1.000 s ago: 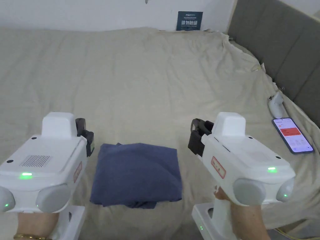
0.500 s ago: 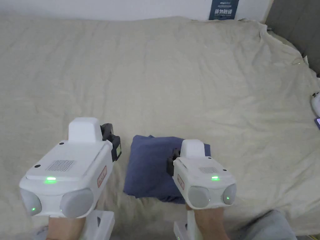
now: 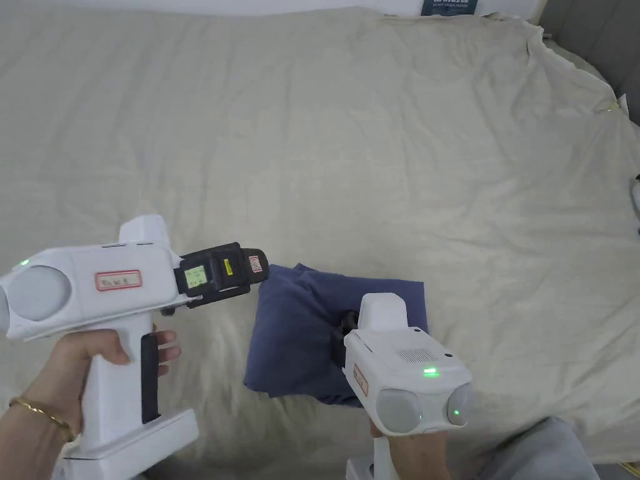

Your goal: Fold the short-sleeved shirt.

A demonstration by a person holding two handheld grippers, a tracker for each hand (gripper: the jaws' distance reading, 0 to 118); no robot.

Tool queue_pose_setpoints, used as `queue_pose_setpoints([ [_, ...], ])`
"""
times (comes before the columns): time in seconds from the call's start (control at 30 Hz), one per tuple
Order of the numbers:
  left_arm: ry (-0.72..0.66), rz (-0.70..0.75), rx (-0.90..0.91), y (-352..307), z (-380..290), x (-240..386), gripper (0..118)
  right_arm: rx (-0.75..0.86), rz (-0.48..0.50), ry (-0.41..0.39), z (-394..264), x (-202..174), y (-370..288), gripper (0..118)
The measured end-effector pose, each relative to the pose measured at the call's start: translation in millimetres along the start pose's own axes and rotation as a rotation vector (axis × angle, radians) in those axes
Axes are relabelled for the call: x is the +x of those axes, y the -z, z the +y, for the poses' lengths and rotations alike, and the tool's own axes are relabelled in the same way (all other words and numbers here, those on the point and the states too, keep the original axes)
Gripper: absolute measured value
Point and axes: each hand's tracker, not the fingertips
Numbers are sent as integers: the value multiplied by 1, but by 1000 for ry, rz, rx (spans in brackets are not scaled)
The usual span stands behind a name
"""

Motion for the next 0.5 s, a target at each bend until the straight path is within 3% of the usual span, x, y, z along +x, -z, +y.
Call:
queue_pose_setpoints([
  [0.1,-148,-147,-123,22,7,-36,116,1,9,3,0,2,0,0],
  [0.23,-126,-131,-220,46,4,-52,116,3,10,2,0,2,-1,0],
  [0.37,-209,-192,-388,72,4,-61,116,2,17,6,1,3,-1,0],
  [0.43,-179,-132,-468,88,0,-61,114,0,20,14,1,4,-1,0],
  [0.5,-124,-196,-449,90,-2,-53,114,-2,21,10,1,4,0,0],
])
